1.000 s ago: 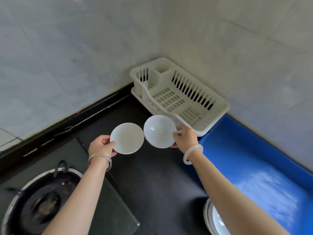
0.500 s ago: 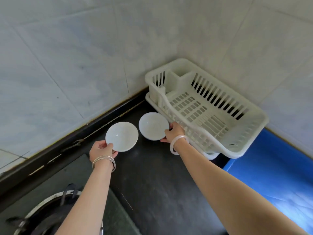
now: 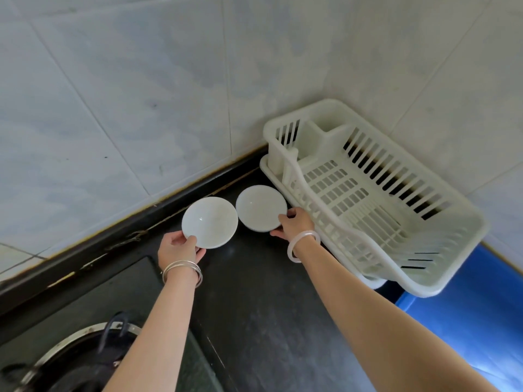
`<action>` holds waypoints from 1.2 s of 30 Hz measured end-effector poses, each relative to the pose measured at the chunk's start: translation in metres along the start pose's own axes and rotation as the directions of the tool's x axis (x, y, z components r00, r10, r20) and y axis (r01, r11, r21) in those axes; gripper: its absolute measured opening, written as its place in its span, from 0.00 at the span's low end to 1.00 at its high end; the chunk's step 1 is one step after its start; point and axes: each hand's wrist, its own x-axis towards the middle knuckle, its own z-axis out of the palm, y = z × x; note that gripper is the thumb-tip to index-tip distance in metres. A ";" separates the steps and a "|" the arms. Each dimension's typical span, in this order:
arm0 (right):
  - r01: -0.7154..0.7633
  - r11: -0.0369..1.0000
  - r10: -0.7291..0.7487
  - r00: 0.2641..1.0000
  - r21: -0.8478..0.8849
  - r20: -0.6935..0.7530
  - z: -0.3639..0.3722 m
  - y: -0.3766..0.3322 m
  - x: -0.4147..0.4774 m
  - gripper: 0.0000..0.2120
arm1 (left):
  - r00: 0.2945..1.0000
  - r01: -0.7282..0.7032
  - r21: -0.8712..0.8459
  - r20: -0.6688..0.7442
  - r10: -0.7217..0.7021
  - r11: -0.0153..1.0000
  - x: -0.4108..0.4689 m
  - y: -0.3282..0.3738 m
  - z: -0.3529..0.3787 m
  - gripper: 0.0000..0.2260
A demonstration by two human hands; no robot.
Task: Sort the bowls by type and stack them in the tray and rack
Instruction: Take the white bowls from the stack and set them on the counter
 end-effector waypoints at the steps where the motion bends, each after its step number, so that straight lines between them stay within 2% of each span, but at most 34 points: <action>1: -0.011 0.999 0.010 1.000 0.035 0.013 -0.001 0.001 0.000 0.10 | 1.000 0.019 -0.015 0.014 -0.019 1.000 0.000 -0.001 0.000 0.12; 6: -0.009 0.986 0.002 0.999 0.165 0.044 0.002 0.010 -0.001 0.19 | 0.988 0.142 -0.112 0.079 -0.134 0.984 -0.003 -0.005 -0.001 0.15; 12: -0.032 0.969 0.019 0.998 0.244 0.056 0.015 0.000 0.007 0.19 | 0.988 0.150 -0.208 0.061 -0.140 0.967 -0.004 -0.005 0.003 0.14; 20: -0.031 0.962 0.014 0.998 0.269 0.065 0.037 -0.017 0.014 0.18 | 0.987 0.157 -0.306 0.011 -0.162 0.939 -0.001 -0.001 0.015 0.10; 26: 0.001 0.955 -0.021 0.998 0.298 0.066 0.048 -0.017 0.017 0.18 | 0.982 0.180 -0.405 0.023 -0.187 0.896 0.003 0.001 0.017 0.09; 33: -0.024 0.957 -0.003 0.996 0.290 0.092 0.049 -0.020 0.018 0.18 | 0.983 0.171 -0.424 0.010 -0.184 0.889 0.006 -0.001 0.018 0.10; 36: -0.034 0.975 0.005 0.992 0.220 0.129 0.046 -0.021 0.015 0.19 | 0.986 0.155 -0.420 0.012 -0.165 0.894 0.003 -0.002 0.019 0.11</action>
